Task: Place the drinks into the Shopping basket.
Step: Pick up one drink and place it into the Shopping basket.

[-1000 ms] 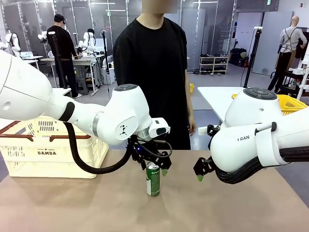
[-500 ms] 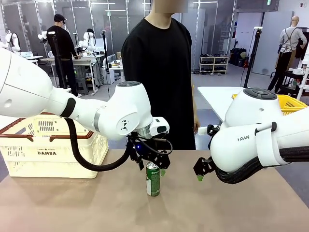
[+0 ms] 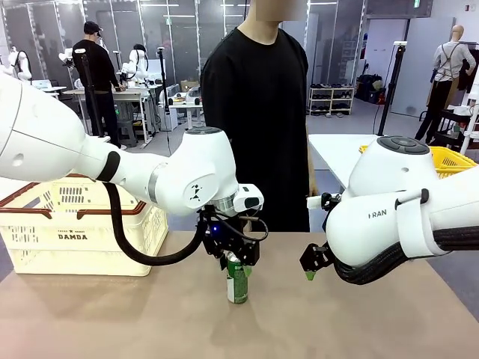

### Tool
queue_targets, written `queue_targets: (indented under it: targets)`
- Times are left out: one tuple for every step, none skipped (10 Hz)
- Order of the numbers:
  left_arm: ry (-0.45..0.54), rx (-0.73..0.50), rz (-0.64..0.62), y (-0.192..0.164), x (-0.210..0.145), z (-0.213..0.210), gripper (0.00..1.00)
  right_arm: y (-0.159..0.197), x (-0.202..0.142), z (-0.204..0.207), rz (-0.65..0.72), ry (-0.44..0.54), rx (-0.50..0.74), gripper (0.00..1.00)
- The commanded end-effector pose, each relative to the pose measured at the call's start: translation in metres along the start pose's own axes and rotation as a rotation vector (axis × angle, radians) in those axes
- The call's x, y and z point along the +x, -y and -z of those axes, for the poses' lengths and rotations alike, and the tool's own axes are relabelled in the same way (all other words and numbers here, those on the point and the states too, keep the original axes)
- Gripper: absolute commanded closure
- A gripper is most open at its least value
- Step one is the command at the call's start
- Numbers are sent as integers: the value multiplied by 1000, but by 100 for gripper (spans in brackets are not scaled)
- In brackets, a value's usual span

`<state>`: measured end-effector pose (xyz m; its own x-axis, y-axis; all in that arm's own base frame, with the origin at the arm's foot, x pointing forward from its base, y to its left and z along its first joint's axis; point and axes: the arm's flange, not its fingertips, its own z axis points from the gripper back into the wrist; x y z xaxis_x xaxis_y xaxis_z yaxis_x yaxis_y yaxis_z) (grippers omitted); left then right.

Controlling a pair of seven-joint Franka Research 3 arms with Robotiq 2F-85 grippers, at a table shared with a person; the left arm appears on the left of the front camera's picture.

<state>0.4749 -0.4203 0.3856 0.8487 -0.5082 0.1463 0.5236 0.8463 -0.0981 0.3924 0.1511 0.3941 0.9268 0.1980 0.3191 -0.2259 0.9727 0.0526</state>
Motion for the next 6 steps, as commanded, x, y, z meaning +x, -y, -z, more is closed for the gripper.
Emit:
queue_targets:
  targets:
    - [-37, 18, -1, 3, 5, -1, 58, 1, 0, 1, 3, 0, 1, 0]
    - [-44, 20, 4, 3, 5, -1, 68, 1, 0, 1, 3, 0, 1, 0]
    - [-55, 25, 12, 4, 5, 0, 55, 1, 0, 1, 3, 0, 1, 0]
    - [-60, 28, 14, 5, 6, 0, 88, 1, 0, 1, 3, 0, 1, 0]
    - [-61, 32, 14, 4, 7, 1, 75, 1, 0, 1, 3, 0, 1, 0]
    - [-66, 33, 17, 6, 7, 1, 100, 1, 0, 1, 3, 0, 1, 0]
